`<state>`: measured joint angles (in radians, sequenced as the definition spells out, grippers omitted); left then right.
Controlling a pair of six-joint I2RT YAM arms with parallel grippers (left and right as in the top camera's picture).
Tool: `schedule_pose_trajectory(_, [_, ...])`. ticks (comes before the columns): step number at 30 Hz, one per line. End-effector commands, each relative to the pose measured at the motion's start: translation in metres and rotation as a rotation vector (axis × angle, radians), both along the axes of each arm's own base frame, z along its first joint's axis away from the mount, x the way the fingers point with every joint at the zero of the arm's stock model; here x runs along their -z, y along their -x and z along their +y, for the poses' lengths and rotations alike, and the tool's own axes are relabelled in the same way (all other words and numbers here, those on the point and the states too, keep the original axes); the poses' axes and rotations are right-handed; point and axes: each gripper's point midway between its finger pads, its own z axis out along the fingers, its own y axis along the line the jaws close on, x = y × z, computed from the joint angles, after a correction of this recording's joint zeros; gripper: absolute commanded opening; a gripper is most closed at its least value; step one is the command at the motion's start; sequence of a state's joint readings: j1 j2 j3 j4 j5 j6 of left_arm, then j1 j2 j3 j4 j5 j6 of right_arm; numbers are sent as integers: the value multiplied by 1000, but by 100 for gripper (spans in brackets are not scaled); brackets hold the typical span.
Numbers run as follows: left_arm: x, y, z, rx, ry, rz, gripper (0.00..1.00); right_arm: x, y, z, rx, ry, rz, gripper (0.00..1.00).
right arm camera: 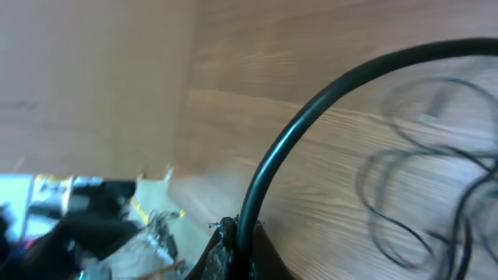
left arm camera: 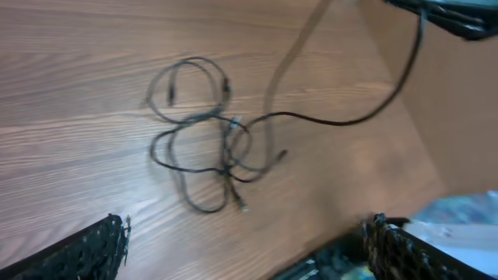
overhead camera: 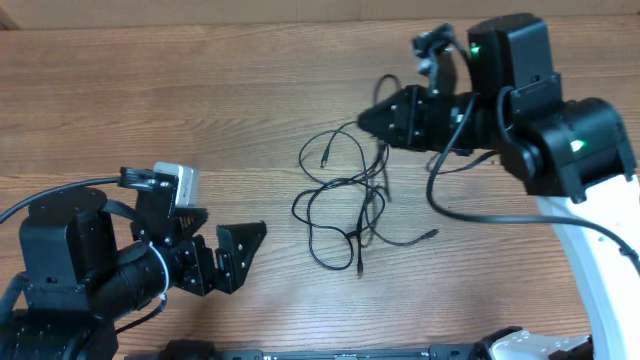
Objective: Untangle cables
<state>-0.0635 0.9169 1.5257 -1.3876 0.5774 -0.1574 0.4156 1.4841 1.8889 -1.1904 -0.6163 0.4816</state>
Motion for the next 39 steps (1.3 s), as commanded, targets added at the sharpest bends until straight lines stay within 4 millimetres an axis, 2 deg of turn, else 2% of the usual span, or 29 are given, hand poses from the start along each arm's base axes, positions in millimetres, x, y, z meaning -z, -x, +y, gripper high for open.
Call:
schedule_pose_trajectory(1, [-1,0,-12,52,66,42,100,-22,20,31,-130,-85,-54,4])
schedule_pose_trajectory(5, [-4,1,-27,196,97,18,100,-45,20,54,-121,-171,-86,4])
schedule_pose_trajectory(10, [-1,-7,-33,277,83,-6,100,-72,10,61,-86,-272,-115,4])
schedule_pose_trajectory(11, [2,-14,-33,290,74,-6,100,-82,11,64,-93,-315,-114,4])
schedule_pose_trajectory(21, [24,-79,-39,295,91,38,100,-135,33,76,-238,-524,-124,4])
schedule_pose_trajectory(27, [48,-101,-46,323,139,142,99,-183,46,74,-316,-664,-236,4])
schedule_pose_trajectory(31, [66,-108,-58,375,129,187,97,-211,52,67,-335,-746,-304,4])
schedule_pose_trajectory(35, [78,-108,-75,436,111,212,96,-223,49,57,-315,-791,-301,4])
schedule_pose_trajectory(39, [84,-111,-83,459,109,218,96,-224,41,47,-299,-784,-308,4])
